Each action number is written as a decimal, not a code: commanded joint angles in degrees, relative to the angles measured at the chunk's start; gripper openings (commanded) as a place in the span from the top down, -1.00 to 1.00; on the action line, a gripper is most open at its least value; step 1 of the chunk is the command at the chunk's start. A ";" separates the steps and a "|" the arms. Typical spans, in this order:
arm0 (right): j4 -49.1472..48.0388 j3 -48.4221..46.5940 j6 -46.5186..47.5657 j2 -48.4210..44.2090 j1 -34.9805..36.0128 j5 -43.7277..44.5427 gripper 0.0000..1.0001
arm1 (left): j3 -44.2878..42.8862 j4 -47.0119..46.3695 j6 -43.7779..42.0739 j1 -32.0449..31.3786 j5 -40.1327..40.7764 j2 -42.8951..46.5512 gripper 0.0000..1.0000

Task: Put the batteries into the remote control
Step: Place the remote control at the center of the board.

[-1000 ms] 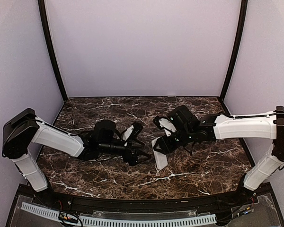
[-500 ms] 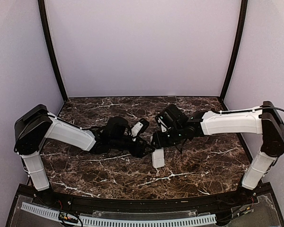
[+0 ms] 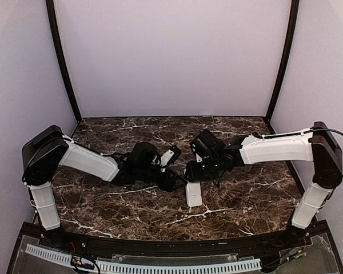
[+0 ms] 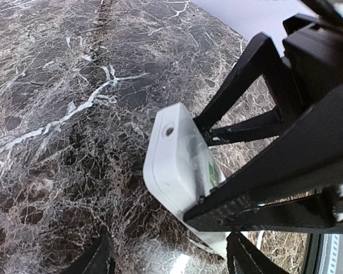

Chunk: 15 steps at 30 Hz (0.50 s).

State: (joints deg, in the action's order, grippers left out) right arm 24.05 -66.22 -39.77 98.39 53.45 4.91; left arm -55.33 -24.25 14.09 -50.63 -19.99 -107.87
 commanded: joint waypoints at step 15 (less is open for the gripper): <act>12.47 -7.45 1.78 11.42 3.40 1.31 0.41 | 2.43 8.29 3.18 2.87 3.09 8.66 -0.39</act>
State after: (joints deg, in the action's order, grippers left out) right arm 33.61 -70.72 -39.07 108.25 55.42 4.97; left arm -52.12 -21.54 16.99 -48.27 -19.46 -100.36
